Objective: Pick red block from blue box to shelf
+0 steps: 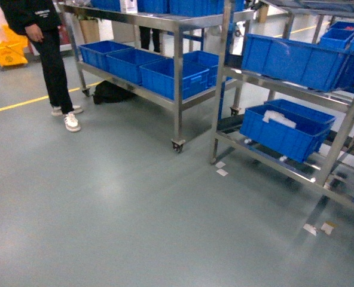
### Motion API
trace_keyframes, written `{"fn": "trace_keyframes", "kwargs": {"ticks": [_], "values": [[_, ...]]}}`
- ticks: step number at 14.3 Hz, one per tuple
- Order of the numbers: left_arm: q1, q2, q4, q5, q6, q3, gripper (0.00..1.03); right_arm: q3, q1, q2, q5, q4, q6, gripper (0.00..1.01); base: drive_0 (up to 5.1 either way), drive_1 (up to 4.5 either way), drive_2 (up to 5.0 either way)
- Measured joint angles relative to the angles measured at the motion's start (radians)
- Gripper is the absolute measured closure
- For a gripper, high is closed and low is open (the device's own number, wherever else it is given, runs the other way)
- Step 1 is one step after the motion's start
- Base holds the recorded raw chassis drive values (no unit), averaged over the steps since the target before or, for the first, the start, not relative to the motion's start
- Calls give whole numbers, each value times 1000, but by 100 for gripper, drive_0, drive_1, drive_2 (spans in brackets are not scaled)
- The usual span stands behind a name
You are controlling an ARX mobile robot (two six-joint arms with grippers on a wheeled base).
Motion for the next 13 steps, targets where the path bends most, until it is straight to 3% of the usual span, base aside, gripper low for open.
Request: {"fn": "trace_keyframes", "kwargs": {"ticks": [13], "values": [[0, 0, 0, 0, 0, 0, 5, 0, 0, 0, 0, 0, 0, 74, -155, -147, -163]]}}
